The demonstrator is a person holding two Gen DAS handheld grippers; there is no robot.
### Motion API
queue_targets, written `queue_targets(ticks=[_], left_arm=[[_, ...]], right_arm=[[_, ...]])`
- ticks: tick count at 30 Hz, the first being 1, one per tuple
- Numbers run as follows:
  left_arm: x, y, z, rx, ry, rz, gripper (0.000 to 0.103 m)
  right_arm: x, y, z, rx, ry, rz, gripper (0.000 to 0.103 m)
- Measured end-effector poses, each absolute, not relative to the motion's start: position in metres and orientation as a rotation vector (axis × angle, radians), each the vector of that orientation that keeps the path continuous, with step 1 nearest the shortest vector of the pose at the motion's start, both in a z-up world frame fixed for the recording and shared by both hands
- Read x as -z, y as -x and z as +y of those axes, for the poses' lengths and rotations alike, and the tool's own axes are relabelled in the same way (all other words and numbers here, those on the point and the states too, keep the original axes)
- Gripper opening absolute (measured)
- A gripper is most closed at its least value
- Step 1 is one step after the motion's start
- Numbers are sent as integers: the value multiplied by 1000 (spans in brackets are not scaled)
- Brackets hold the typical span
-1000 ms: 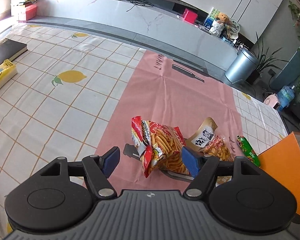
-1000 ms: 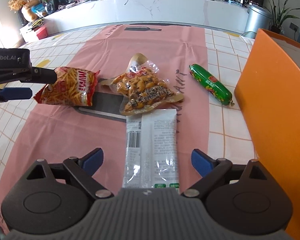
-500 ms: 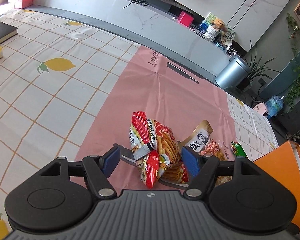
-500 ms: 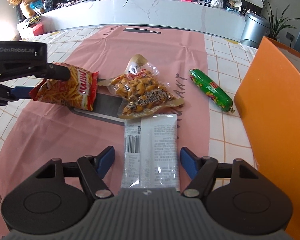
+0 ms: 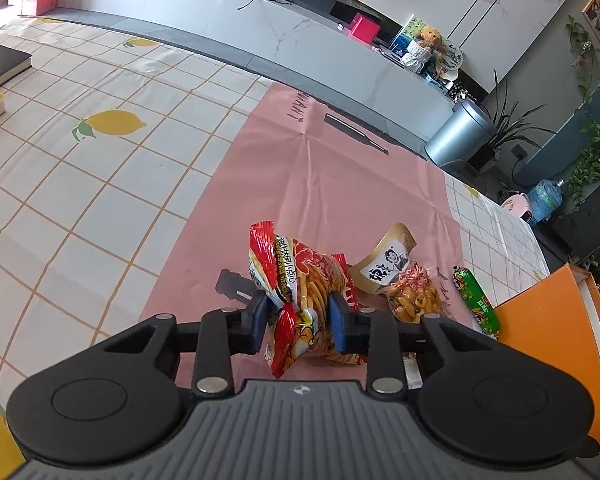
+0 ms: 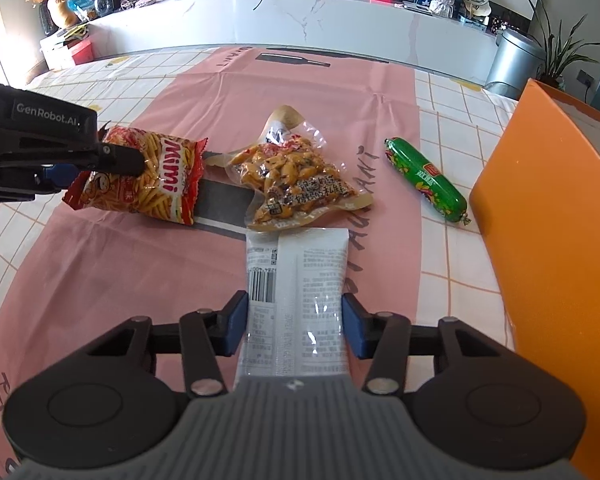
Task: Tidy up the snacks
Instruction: 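Lift both held packets and carry them over the orange box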
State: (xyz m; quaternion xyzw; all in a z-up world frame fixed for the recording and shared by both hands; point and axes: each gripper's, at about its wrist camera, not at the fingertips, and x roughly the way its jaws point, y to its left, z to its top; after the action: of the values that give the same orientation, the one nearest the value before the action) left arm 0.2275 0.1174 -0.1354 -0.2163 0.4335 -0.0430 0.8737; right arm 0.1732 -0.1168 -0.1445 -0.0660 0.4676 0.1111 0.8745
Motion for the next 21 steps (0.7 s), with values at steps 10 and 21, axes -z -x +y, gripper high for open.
queue_targets(ticks=[10, 21], left_arm=[[104, -197, 100, 84, 414, 965, 31], [68, -152, 72, 148, 379, 950, 31]], right_arm=[[134, -143, -129, -239, 70, 1031, 46], [94, -102, -158, -227, -31, 966, 45]])
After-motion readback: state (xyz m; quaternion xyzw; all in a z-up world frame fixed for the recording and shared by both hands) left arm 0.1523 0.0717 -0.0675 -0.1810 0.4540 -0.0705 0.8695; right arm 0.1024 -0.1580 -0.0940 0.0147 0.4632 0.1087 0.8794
